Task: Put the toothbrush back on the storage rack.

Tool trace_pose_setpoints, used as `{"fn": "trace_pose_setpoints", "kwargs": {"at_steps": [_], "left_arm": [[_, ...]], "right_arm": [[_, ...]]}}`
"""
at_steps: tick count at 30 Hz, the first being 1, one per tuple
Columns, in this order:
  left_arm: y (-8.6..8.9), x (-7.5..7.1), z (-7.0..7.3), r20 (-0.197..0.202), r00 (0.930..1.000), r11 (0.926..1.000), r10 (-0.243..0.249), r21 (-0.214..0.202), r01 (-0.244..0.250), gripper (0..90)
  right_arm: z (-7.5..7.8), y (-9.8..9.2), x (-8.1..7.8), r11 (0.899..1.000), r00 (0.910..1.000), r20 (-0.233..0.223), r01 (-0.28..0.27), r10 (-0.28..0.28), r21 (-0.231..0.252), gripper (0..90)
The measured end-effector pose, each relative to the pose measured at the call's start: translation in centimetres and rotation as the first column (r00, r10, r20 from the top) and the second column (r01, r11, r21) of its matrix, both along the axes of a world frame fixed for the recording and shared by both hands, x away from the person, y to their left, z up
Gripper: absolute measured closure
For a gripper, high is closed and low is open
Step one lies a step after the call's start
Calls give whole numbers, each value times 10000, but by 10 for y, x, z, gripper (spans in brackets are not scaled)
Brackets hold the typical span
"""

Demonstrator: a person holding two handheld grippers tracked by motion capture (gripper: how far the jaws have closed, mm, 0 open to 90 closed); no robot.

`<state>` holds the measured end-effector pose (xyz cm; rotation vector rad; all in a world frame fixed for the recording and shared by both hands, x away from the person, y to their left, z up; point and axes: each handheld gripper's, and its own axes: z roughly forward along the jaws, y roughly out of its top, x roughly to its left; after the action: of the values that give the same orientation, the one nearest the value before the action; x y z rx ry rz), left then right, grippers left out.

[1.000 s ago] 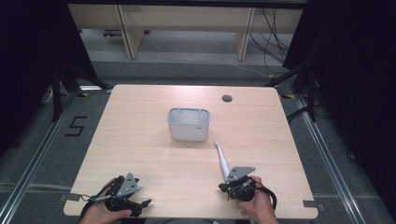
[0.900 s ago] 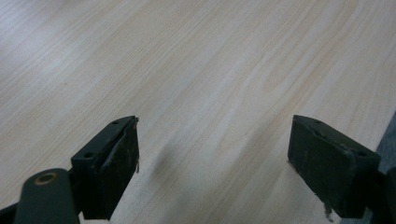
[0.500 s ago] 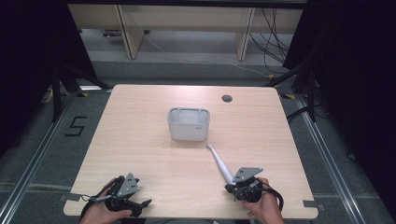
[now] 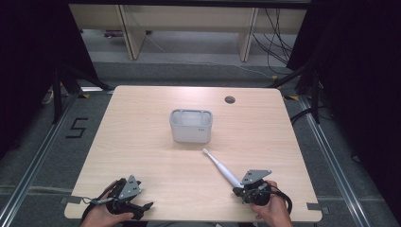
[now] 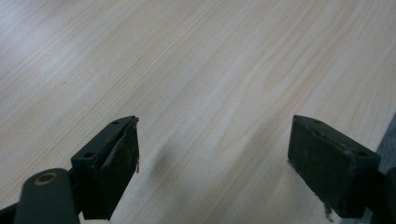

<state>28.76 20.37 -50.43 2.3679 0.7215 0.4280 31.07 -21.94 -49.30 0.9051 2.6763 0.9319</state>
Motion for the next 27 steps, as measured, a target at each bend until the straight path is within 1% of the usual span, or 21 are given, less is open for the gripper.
{"fn": "trace_pose_setpoints", "kwargs": {"at_steps": [1, 2, 4, 5, 6, 7, 9, 11, 12, 13, 15, 16, 17, 18, 19, 20, 21, 22, 23, 24, 27], "left_arm": [[-1, -1, -1, -119, 9999, 9998, 72, -187, -74, 163], [0, 0, 0, -81, 10000, 9999, -30, -105, 29, 163], [0, 0, 0, -157, 9999, 9998, 41, -169, -44, 163], [0, 0, 0, -80, 9999, 10000, -64, -23, 64, 163], [0, 0, 0, -56, 9999, 10000, -86, -14, 86, 163], [0, 0, -1, -119, 9999, 9998, 35, -186, -37, 163], [0, 0, -1, -69, 10000, 9998, 15, -185, -17, 164], [0, 1, 0, -46, 9999, 9999, -109, -6, 109, 164], [0, 1, 0, -55, 9999, 10000, -95, -13, 95, 164], [0, 0, -1, -162, 9999, 9998, 52, -198, -55, 164], [0, 0, 0, -19, 10000, 9999, 6, -163, -7, 164], [0, 0, 0, -137, 9999, 10000, 2, -63, -3, 164], [0, 0, 0, -44, 10000, 10000, 74, -49, -74, 164], [0, 0, 0, -140, 9999, 9999, 32, -169, -34, 164], [0, 0, 0, -60, 10000, 9999, -32, -119, 31, 164], [0, 0, 0, -139, 9999, 9999, 39, -152, -42, 164], [0, 0, 0, -151, 9999, 9998, 44, -173, -46, 164], [0, 0, 0, -66, 10000, 10000, -66, -40, 66, 164], [0, 0, 0, -141, 9999, 9999, 34, -147, -36, 164], [0, 0, 0, 0, 10000, 9999, 2, -172, -2, 164], [0, 0, -1, -106, 9999, 9998, 41, -205, -43, 164]], "right_arm": [[-1, -1, 1, 10000, 10000, 75, -43, 43, -16, 900], [-1, -2, 1, 9999, 9999, 94, -75, 76, -81, 899], [0, -4, 1, 9998, 10000, -32, -76, 76, -191, 899], [-1, -4, 1, 9999, 10000, 68, -37, 38, -123, 898], [0, -4, 0, 9998, 9998, -178, 107, -110, -173, 897], [-1, -5, 1, 9999, 9999, -66, 75, -76, -118, 897], [0, -8, 3, 9997, 9999, -80, 81, -83, -241, 897], [-1, -9, 3, 9999, 10000, 28, 87, -86, -122, 897], [-1, -10, 4, 9999, 10000, 13, 62, -62, -89, 897], [1, -11, 3, 9995, 9998, -117, 148, -151, -271, 897], [-1, -12, 3, 9997, 9998, -37, 205, -205, -165, 897], [-1, -13, 4, 9996, 9998, -10, 216, -217, -191, 897], [0, -14, 3, 9993, 9993, -179, 333, -336, -160, 897], [1, -15, 3, 9991, 9992, -256, 311, -318, -279, 898], [0, -16, 4, 9991, 9994, -167, 291, -296, -301, 897], [-1, -16, 4, 9992, 9993, -54, 358, -359, -187, 897], [1, -18, 5, 9989, 9993, -151, 330, -335, -322, 897], [-1, -18, 5, 9992, 9994, -33, 357, -358, -192, 897], [1, -19, 5, 9989, 9991, -190, 371, -377, -299, 894], [1, -19, 5, 9990, 9990, -208, 382, -387, -215, 892], [3, -20, 4, 9993, 9993, -60, 355, -356, -134, 867]]}}
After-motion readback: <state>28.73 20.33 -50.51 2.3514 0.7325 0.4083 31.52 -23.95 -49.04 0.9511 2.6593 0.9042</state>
